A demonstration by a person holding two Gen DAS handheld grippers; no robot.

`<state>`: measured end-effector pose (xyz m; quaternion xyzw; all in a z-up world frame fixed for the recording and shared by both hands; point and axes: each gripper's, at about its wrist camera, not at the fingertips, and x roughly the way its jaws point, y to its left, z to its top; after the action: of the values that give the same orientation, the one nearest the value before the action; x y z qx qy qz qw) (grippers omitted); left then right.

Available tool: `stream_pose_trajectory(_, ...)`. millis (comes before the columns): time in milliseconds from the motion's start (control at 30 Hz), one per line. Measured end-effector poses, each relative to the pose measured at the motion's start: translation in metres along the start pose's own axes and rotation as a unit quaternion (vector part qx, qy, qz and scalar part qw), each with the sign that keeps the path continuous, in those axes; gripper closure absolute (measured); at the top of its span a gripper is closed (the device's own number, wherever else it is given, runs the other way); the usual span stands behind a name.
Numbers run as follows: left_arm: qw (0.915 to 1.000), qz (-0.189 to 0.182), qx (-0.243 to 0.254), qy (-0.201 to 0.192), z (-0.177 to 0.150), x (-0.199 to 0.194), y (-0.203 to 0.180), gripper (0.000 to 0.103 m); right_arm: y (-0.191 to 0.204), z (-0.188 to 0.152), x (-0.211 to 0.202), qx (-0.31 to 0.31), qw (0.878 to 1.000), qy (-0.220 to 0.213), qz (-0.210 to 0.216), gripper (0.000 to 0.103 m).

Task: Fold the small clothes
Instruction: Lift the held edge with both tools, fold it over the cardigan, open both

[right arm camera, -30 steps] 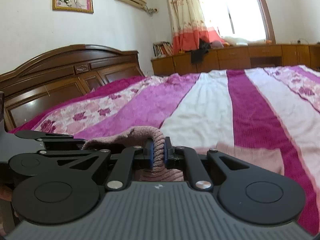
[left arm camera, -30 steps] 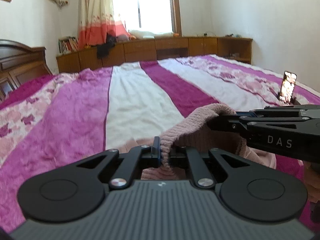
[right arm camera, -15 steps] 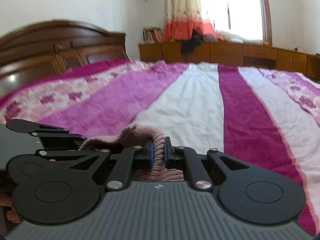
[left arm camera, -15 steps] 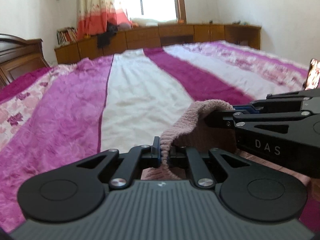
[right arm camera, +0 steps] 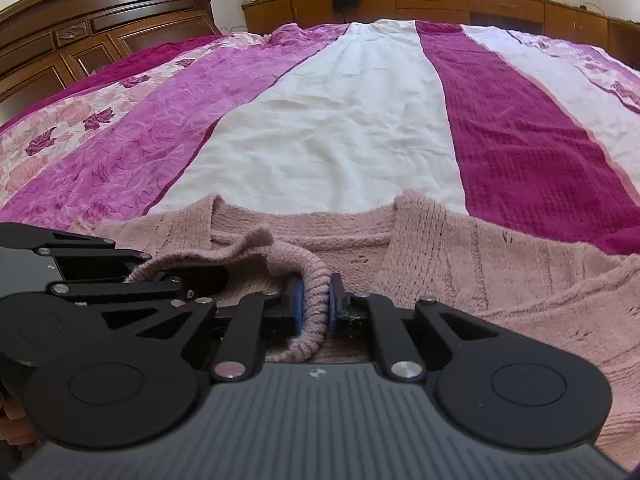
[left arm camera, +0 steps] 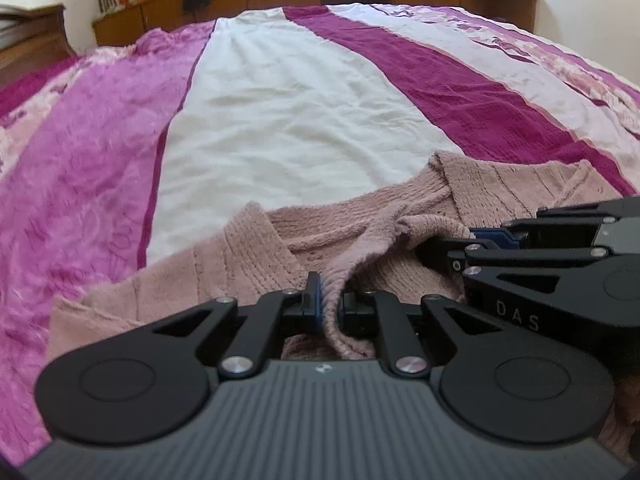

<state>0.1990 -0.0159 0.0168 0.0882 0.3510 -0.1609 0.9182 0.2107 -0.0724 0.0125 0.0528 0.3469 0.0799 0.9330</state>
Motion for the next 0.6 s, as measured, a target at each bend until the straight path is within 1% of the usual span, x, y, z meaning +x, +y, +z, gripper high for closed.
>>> stream_pose_trajectory(100, 1.0000, 0.001, 0.002, -0.002, -0.001, -0.007, -0.001, 0.092, -0.001, 0.000, -0.002, 0.007, 1.000, 0.000, 0.007, 0.087)
stream_pose_trajectory(167, 1.0000, 0.003, 0.001, -0.002, 0.001, -0.012, -0.001, 0.090, -0.001, 0.003, -0.012, 0.013, 1.000, -0.002, 0.014, 0.073)
stream_pose_trajectory(200, 1.0000, 0.004, -0.001, -0.001, 0.003, -0.014, -0.002, 0.085, -0.001, 0.003, -0.017, 0.016, 1.000, -0.005, 0.015, 0.069)
stream_pose_trajectory(233, 1.0000, 0.007, -0.003, 0.000, 0.004, -0.019, -0.001, 0.075, -0.001, 0.004, -0.025, 0.017, 1.000, -0.008, 0.017, 0.062)
stream_pose_trajectory(267, 0.9999, 0.011, -0.005, -0.002, 0.005, -0.023, -0.001, 0.071, -0.002, 0.004, -0.033, 0.017, 1.000, -0.013, 0.020, 0.058)
stream_pose_trajectory(300, 0.9999, 0.014, -0.007, -0.005, 0.006, -0.027, -0.001, 0.066, -0.001, 0.004, -0.040, 0.018, 0.999, -0.017, 0.022, 0.056)
stream_pose_trajectory(367, 0.9999, 0.011, -0.009, -0.009, 0.007, -0.038, 0.001, 0.065, -0.002, 0.003, -0.054, 0.018, 0.999, -0.024, 0.027, 0.052)
stream_pose_trajectory(433, 0.9998, 0.007, -0.012, -0.012, 0.007, -0.049, 0.001, 0.065, -0.002, 0.001, -0.067, 0.021, 0.999, -0.030, 0.027, 0.050)
stream_pose_trajectory(600, 0.9994, 0.009, -0.014, -0.030, 0.004, -0.077, 0.000, 0.065, -0.002, -0.005, -0.102, 0.027, 0.998, -0.052, 0.031, 0.048)
